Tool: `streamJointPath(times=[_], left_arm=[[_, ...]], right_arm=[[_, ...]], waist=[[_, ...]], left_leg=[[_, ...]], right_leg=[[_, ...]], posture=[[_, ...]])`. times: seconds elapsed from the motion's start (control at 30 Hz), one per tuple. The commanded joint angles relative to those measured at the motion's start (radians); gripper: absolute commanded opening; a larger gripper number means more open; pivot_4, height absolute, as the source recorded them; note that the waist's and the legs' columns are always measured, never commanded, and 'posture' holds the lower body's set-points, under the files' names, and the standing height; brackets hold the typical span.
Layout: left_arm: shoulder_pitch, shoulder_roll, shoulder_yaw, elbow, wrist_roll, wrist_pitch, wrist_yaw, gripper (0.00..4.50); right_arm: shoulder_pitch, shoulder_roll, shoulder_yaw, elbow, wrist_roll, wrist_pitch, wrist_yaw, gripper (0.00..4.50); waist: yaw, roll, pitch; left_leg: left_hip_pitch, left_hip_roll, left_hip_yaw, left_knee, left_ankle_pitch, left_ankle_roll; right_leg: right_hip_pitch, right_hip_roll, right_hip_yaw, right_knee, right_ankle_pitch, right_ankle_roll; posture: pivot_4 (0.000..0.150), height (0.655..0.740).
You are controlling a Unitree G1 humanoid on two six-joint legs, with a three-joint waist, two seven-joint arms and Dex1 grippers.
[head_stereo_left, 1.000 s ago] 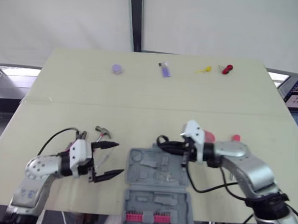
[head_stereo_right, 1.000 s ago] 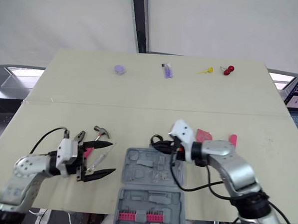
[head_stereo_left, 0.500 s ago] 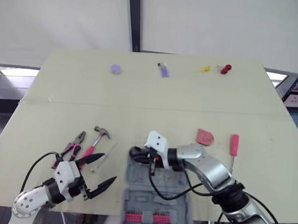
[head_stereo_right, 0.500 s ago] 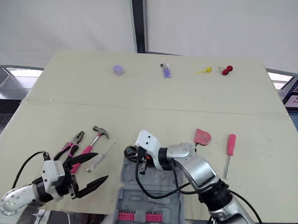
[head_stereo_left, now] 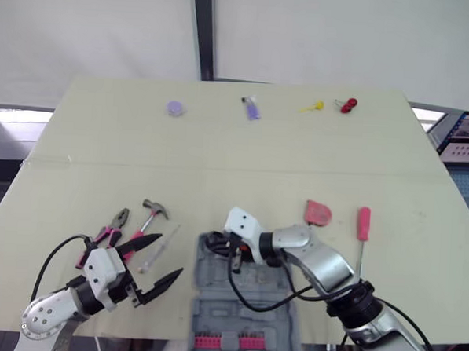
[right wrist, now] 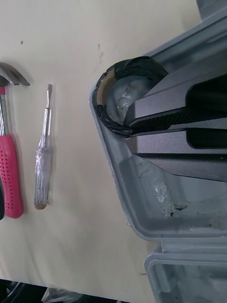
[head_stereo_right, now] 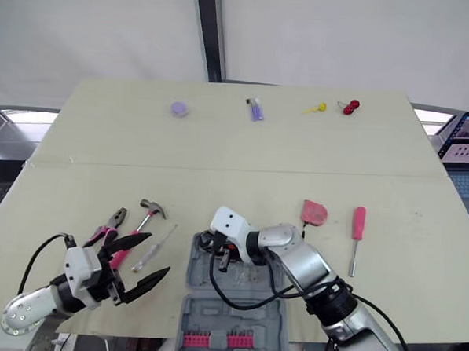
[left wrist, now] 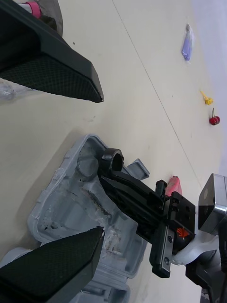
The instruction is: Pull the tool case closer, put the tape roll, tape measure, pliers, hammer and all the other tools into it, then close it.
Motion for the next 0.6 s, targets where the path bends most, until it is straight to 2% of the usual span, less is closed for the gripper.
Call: streamJointPath(times=[0.03,0.6], left_arm=[[0.007,0.004,0.002,-0.014,-0.004,-0.017,0.003,4.5],[0.022,0.011,0.004,-0.014,-0.001,-0.015,0.009,4.5]], right_arm=[[0.002,0.019,0.006,-0.021,-0.001,-0.01,-0.005,0.05],[-0.011,0.063,0.035,0.011,-0.034,-0.006,-0.013,0.05]], waist=[[0.0,0.0,0.0],[0.0,0.0,0.0]], left_leg=[[0.0,0.0,0.001,0.0,0.0,0.0],[0.0,0.005,0.006,0.0,-0.001,-0.002]], right_leg=[[0.0,0.0,0.0,0.0,0.0,0.0],[-0.003,0.002,0.0,0.0,0.0,-0.001]], posture=[[0.15,0.74],[0.15,0.74]])
